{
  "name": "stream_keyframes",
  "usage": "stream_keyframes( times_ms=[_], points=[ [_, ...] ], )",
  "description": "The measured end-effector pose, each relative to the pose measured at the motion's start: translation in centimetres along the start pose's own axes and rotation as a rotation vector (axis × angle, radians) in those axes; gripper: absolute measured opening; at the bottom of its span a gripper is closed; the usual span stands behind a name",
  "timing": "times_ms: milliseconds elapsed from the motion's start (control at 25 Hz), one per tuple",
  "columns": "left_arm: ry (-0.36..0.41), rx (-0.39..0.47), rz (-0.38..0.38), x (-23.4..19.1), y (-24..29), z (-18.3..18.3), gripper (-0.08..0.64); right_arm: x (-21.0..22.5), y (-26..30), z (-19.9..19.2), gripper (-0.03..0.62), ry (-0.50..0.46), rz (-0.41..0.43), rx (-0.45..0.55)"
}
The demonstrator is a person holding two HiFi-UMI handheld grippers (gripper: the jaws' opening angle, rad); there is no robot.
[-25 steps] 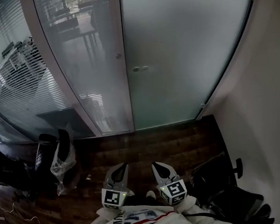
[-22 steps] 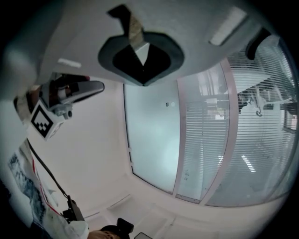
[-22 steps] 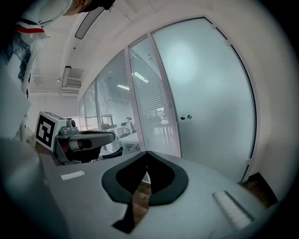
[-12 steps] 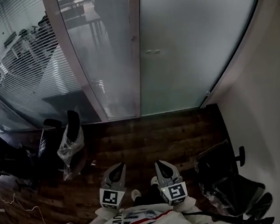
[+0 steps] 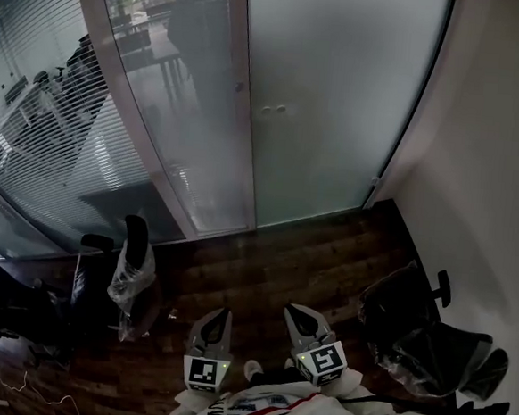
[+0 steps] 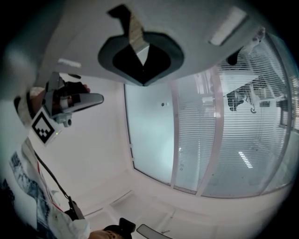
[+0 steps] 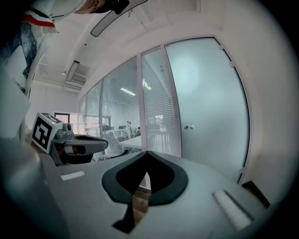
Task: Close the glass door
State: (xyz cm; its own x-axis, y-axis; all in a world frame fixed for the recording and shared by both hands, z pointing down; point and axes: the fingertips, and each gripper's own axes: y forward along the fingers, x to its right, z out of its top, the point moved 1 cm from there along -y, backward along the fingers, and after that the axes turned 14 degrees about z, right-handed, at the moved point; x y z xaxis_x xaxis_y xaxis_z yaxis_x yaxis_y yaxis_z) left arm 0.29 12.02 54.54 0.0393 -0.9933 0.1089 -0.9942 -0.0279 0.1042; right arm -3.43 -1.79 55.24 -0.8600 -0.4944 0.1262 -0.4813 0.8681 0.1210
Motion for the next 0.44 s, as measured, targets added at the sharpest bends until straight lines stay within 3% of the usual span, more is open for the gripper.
stream_keyframes(
  times_ms=[280,440],
  points=[
    [0.000,0.024,-0.016,3.0,1.6,0.8,0.000,2.0,-1.0,1.1,0.006,-0.014,0.034,-0.007],
    [0.027,-0.016,-0.029,4.9,2.1,0.5,-0.001,3.5,-2.2,0.3,0.006,0.012,0.034,-0.011]
  ],
)
